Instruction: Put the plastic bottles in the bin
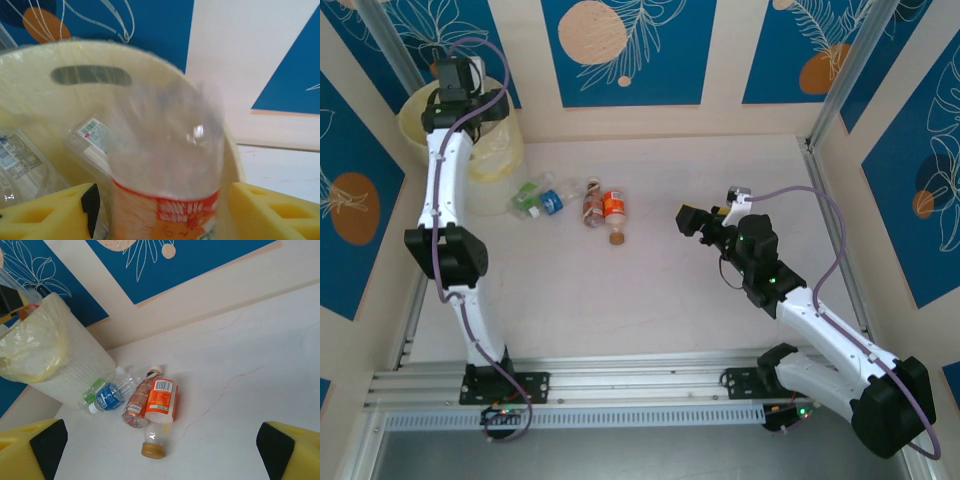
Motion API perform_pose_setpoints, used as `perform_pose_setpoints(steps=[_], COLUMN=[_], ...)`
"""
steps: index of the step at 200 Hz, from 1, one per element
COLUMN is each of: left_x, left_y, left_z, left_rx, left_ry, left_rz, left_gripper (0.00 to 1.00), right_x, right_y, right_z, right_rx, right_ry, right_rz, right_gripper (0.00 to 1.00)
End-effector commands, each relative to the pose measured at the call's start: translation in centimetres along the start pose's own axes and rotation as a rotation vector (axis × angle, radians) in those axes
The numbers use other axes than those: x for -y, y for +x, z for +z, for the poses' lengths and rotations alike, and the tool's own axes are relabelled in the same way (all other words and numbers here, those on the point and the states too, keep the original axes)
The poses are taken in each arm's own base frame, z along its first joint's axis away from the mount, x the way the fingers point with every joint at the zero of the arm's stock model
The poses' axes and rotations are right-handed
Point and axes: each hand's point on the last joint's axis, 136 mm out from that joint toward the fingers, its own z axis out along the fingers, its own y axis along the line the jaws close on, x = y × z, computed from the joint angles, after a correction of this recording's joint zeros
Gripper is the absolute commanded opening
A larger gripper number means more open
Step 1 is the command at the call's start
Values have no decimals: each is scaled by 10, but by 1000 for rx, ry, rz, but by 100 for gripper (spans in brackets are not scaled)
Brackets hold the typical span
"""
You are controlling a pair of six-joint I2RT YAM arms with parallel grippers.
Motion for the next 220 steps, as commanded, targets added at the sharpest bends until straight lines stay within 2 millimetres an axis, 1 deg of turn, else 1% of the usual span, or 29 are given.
perform_pose_setpoints(steps=[1,27,60,101,113,120,136,142,169,179,193,206,220], left_x=[7,13,32,66,78,86,101,106,127,135,141,148,151], left_y=[-17,-25,-36,-45,-46,-45,-45,-46,-36,-29,-19,-4,20], left_z=[-18,-31,-53,-86,-96,-101,-115,-124,-151,-161,-176,-186,-187], left_rx=[25,40,71,104,116,122,156,183,253,269,295,303,279], left_ry=[55,87,147,207,227,234,256,268,339,373,404,459,497], left_rz=[-26,-43,-39,9,31,47,71,74,72,74,49,22,-44], left_gripper=[72,80,82,90,94,100,100,100,100,100,100,100,100], right_x=[9,9,11,11,9,8,6,6,9,10,8,5,-2], right_y=[3,3,5,12,15,17,24,26,43,50,63,76,90], right_z=[-1,-1,1,8,11,13,20,22,36,43,53,63,75], right_rx=[9,12,7,-24,-40,-51,-87,-101,-153,-174,-212,-249,-296], right_ry=[32,31,33,30,17,13,2,-2,1,3,1,3,-9], right_rz=[17,17,12,14,5,1,-9,-12,-6,-6,-17,-34,-48], right_gripper=[100,100,100,100,100,99,100,100,100,100,100,100,100])
